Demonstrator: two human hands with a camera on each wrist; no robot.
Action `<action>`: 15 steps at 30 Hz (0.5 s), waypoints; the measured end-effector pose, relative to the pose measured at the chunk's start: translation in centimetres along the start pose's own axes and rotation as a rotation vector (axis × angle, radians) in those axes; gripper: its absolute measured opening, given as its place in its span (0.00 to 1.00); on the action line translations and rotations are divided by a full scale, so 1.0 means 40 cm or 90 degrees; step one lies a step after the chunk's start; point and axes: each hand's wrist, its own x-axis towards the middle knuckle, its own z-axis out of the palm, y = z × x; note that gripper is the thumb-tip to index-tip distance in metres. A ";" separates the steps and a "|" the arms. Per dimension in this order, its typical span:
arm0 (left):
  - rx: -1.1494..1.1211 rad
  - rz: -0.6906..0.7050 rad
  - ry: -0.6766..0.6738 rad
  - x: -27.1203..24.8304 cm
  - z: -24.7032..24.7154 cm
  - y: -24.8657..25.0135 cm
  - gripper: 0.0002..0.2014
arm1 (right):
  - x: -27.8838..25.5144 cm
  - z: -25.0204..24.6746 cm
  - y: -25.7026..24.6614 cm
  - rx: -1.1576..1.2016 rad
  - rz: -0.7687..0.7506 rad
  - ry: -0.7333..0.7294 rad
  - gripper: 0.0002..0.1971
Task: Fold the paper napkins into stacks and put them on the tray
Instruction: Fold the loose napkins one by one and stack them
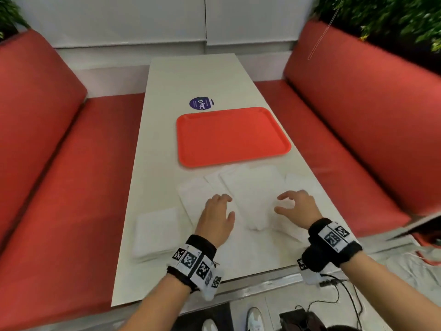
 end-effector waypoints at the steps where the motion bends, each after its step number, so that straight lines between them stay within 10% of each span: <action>1: -0.002 0.006 -0.036 0.021 0.036 0.034 0.18 | 0.000 -0.023 0.047 -0.027 0.024 0.008 0.21; 9: 0.070 0.073 -0.216 0.149 0.239 0.239 0.24 | -0.026 -0.055 0.219 -0.074 0.029 -0.027 0.26; 15: -0.061 -0.028 -0.170 0.189 0.294 0.292 0.26 | -0.019 -0.048 0.236 0.167 0.025 0.061 0.19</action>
